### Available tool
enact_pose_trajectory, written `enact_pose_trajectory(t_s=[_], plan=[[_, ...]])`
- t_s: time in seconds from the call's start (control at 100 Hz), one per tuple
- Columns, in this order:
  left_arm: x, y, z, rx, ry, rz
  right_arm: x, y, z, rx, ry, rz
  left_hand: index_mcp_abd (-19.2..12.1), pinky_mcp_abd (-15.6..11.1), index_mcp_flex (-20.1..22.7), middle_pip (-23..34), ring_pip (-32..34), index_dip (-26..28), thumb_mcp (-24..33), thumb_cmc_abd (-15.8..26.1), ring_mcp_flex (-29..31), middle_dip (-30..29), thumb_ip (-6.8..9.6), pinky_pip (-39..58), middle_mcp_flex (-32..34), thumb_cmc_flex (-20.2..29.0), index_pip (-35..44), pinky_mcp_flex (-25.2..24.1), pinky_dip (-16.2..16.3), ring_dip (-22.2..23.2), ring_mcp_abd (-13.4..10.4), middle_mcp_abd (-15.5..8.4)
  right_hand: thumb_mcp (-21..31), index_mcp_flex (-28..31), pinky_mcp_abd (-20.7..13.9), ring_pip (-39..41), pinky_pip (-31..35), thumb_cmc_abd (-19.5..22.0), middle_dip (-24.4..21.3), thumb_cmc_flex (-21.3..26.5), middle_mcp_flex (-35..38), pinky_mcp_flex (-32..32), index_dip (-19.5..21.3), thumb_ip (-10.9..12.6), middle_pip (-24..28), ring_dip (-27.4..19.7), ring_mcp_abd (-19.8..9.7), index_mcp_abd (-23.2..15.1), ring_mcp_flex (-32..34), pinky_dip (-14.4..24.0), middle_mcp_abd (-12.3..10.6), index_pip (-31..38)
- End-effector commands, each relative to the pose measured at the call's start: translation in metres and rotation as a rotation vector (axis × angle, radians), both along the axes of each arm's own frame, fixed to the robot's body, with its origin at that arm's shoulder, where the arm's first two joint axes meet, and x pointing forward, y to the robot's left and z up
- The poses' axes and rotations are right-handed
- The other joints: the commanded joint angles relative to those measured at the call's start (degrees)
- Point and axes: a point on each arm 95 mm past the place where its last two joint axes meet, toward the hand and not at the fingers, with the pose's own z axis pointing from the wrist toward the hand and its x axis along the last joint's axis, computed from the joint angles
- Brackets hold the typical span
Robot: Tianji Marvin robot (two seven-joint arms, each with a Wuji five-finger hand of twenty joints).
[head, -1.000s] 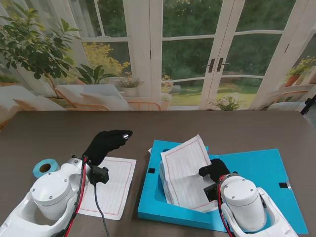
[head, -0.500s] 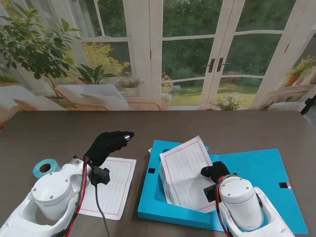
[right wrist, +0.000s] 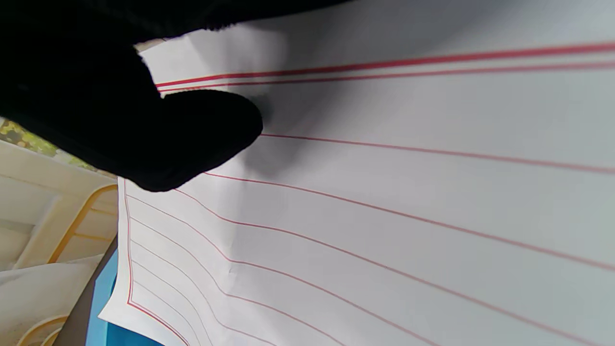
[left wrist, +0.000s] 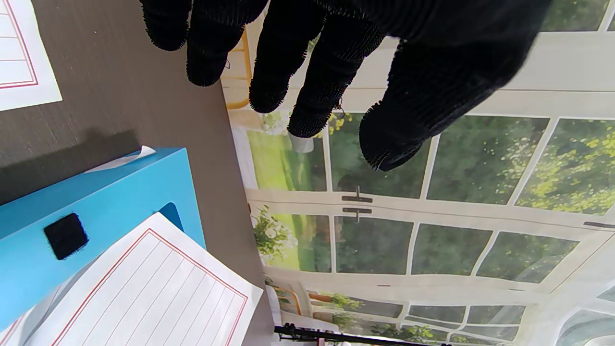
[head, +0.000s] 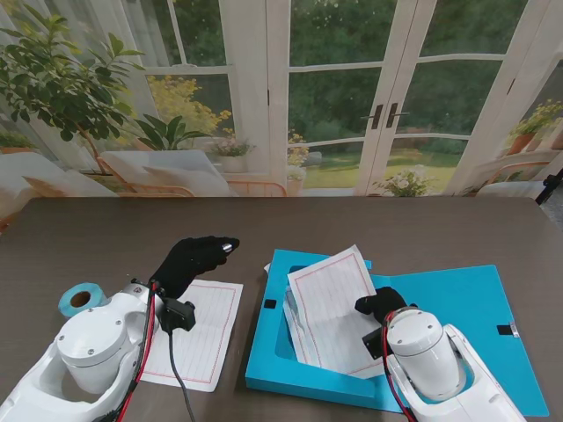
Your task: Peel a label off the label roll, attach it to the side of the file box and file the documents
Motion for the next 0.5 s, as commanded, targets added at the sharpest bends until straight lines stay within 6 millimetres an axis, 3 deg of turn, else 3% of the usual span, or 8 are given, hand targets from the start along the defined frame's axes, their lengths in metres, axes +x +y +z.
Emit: enact_pose_trajectory(t_s=[0.0, 0.18, 0.27, 0.49], plan=[[-0.0012, -0.0027, 0.0009, -0.004, 0.002, -0.023, -0.0011, -0.0006, -0.0019, -0.003, 0.026, 0.011, -1.73, -3.03, 0.51, -0.02, -0.87, 0.31, -1.46, 1.39, -1.00, -0.42, 1.63, -1.46, -1.11, 0.06, -0.19, -0.80, -0.31, -0.20, -1.63, -0.63, -1.57, -2.97, -2.97, 1.08, 0.86, -0.23, -0.95, -2.26, -2.27, -6.32, -0.88, -1.58, 2.13, -0.50, -0.33, 0.16, -1.88, 0.37, -1.28, 1.96], [-0.0008, -0.0030, 0.0007, -0.004, 0.005, -0.025, -0.0018, -0.0059, -0.0014, -0.039, 0.054, 0.034, -1.73, -3.07, 0.53, 0.00, -0.86, 0.36, -1.58, 1.42, -1.00, -0.36, 1.66, -1.47, -1.15, 0.12, -0.21, -0.79, -0.42, -0.16, -1.66, -0.47, -5.28, -10.76, -4.11, 1.49, -0.84, -0.31, -2.57, -5.31, -10.64, -10.55, -1.50, -5.94, 4.25, -1.25, -1.39, 2.79, -7.97, 0.90, -1.66, 1.34], [-0.0006, -0.0032, 0.0006, -0.004, 0.005, -0.026, -0.0033, -0.0079, 0.0001, -0.054, 0.066, 0.051, -1.73, -3.06, 0.53, 0.03, -0.85, 0.38, -1.62, 1.44, -0.99, -0.32, 1.68, -1.46, -1.14, 0.16, -0.21, -0.78, -0.47, -0.13, -1.69, -0.34, -6.26, -13.56, -4.66, 2.28, -1.74, 0.05, -3.93, -7.47, -14.24, -12.19, 2.40, -9.88, 5.62, -1.77, -1.80, 3.70, -10.66, 1.88, -1.84, -0.47], [-0.0004, -0.0031, 0.0007, -0.005, 0.005, -0.027, -0.0046, -0.0103, 0.0012, -0.080, 0.089, 0.090, -1.69, -3.03, 0.58, 0.08, -0.75, 0.41, -1.71, 1.52, -0.79, -0.21, 1.68, -1.38, -1.05, 0.16, -0.22, -0.79, -0.50, -0.02, -1.55, -0.04, -8.97, -21.16, -5.73, 2.93, -3.05, 2.16, -4.48, -11.84, -22.21, -15.81, 3.03, -14.26, 6.02, -1.72, -2.12, 5.86, -16.38, 2.49, -1.92, -3.88]])
